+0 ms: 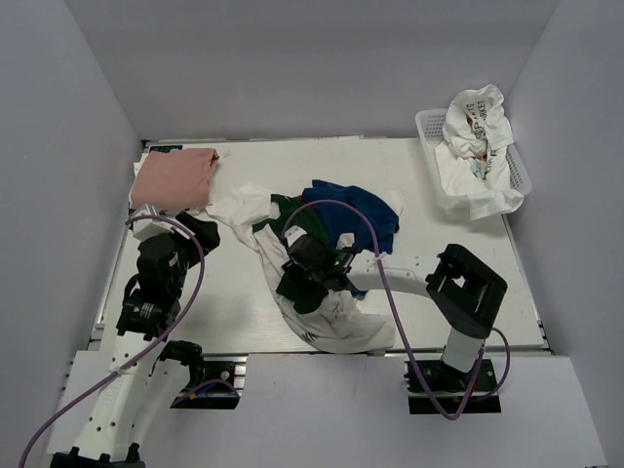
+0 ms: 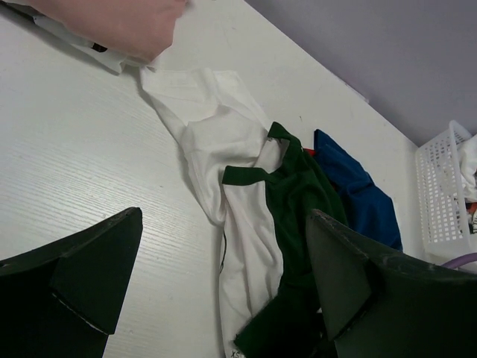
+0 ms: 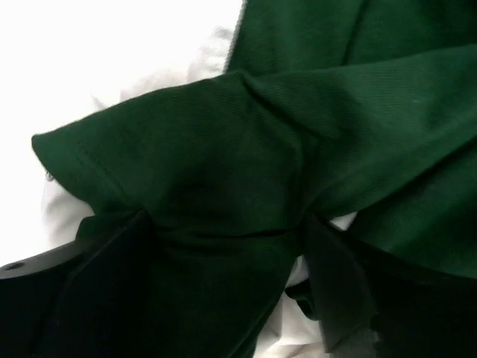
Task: Fold and stack the t-shirts
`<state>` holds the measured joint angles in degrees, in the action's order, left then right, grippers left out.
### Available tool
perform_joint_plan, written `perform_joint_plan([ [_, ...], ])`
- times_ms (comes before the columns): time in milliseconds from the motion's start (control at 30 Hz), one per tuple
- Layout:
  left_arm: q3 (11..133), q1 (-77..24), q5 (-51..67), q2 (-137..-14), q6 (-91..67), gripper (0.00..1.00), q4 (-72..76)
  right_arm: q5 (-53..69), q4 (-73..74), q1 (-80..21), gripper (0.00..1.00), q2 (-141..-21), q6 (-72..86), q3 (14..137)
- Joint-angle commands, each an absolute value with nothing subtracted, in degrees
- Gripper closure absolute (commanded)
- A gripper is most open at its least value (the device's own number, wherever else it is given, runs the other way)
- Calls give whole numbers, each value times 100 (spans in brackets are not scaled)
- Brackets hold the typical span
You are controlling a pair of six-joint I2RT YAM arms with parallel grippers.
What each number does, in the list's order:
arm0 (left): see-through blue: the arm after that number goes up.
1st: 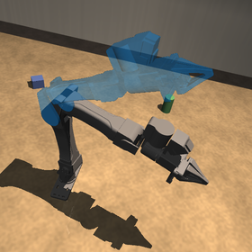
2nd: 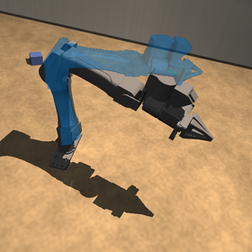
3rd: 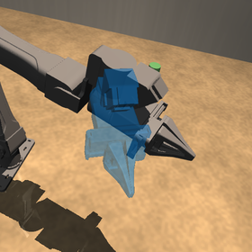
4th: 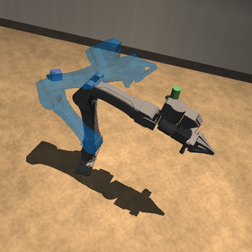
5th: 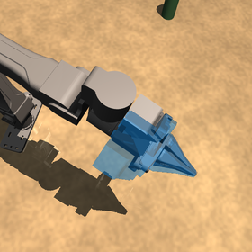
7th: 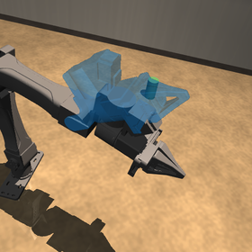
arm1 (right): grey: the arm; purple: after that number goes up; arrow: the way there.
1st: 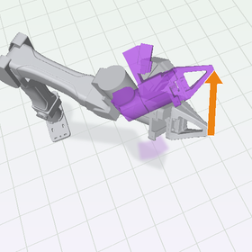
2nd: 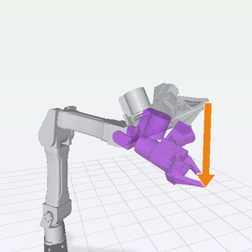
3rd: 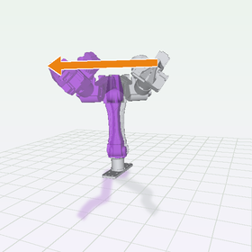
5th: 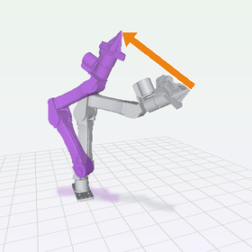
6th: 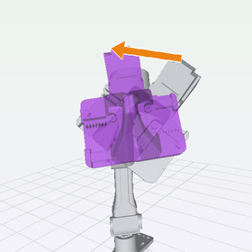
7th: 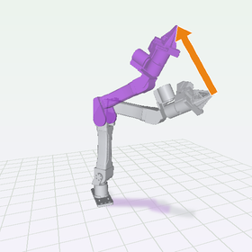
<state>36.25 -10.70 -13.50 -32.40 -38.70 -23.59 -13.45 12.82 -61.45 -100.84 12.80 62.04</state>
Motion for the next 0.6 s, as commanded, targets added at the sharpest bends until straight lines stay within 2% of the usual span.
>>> perform_joint_plan([
  [0, 3630, -1090, -1564, -3287, -3937, 0, -2495, -2223, 1240, -6293, 79, -9994, 1373, 6336],
  [33, 3630, -1090, -1564, -3287, -3937, 0, -2496, -2345, 1239, -6328, 100, -9924, 1449, 6363],
  [167, 3630, -1090, -1564, -3287, -3937, 0, -2549, -2241, 723, -6249, 100, -9116, 1223, 6486],
  [300, 3630, -1090, -1696, -3234, -4008, 0, -2610, -2873, -521, -5952, 100, -8035, 1143, 6276],
  [367, 3630, -1090, -1696, -3234, -4069, 0, -2610, -2927, -685, -5758, 100, -7489, 923, 6424],
  [567, 3683, -1090, -1978, -3287, -4227, 0, -2900, -3770, -686, -4099, 100, -7365, 388, 8021],
])
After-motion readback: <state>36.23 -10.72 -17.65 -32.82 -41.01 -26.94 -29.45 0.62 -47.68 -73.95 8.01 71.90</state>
